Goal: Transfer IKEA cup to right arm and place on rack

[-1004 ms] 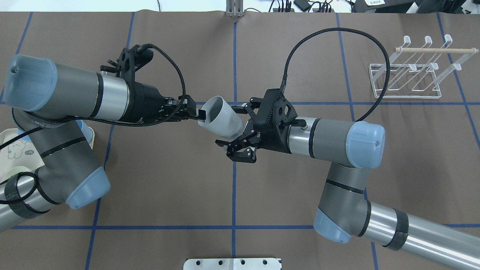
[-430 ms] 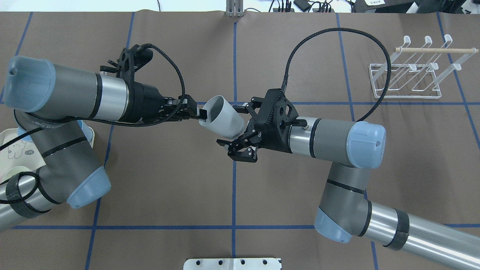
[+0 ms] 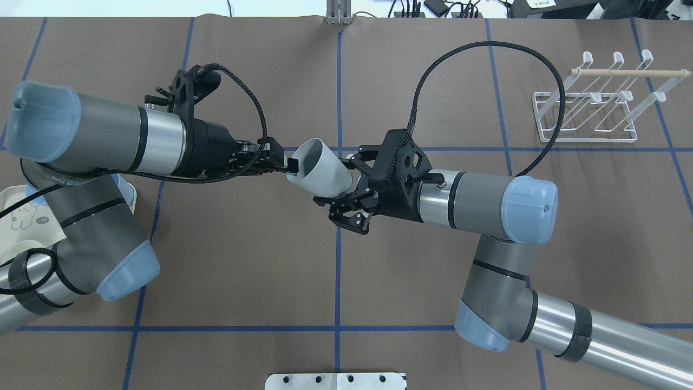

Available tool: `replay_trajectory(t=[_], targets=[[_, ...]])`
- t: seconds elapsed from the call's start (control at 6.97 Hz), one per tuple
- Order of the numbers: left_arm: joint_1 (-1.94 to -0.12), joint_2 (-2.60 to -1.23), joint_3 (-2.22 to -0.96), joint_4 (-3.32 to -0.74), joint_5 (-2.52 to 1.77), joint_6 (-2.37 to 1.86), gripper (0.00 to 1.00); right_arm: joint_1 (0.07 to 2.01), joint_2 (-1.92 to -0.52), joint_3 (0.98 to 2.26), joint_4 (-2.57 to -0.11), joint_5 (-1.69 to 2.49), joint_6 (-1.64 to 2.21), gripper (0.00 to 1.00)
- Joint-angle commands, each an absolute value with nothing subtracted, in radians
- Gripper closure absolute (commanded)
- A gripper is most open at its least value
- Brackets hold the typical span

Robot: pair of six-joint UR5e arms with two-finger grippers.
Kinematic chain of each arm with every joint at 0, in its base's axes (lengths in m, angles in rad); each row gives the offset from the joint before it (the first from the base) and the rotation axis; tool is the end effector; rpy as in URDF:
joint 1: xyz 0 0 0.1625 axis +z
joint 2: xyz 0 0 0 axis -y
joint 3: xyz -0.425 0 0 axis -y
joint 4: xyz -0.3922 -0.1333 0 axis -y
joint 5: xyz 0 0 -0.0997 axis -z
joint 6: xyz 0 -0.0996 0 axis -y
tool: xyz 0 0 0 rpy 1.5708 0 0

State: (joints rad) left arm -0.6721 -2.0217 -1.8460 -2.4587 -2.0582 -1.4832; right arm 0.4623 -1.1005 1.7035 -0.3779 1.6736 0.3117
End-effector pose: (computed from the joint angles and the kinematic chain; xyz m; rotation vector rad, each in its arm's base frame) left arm 0.3859 -0.4178 0.1812 0.2342 1.5922 -0.0592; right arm -0.4731 -0.3733 0.1996 1.3479 -1.2584 -0.6569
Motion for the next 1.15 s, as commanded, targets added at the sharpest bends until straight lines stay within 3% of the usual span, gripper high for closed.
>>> replay_trajectory(t=[0.0,0.14,0.57,0.72,1.0], targets=[[-0.672,-2.023,-1.844,-2.460,-2.059,-1.477,0.83,0.462,-1.103,1.704,-0.376,1.674,0.316,0.85],[-0.672,-2.023,-1.845,-2.461,-2.057,-1.470,0.02,0.462,-1.103,1.704,-0.376,1.674,0.316,0.89],[-0.721,-2.016,-1.848,-2.461,-2.059,-1.448,0.00,0.465,-1.111,1.706,-0.379,1.671,0.321,0.90],[-0.742,-1.981,-1.848,-2.454,-2.060,-1.389,0.00,0.472,-1.120,1.704,-0.394,1.672,0.321,1.00],[-0.826,-1.883,-1.864,-2.360,-2.060,-1.198,0.00,0.553,-1.150,1.710,-0.542,1.684,0.313,1.00]])
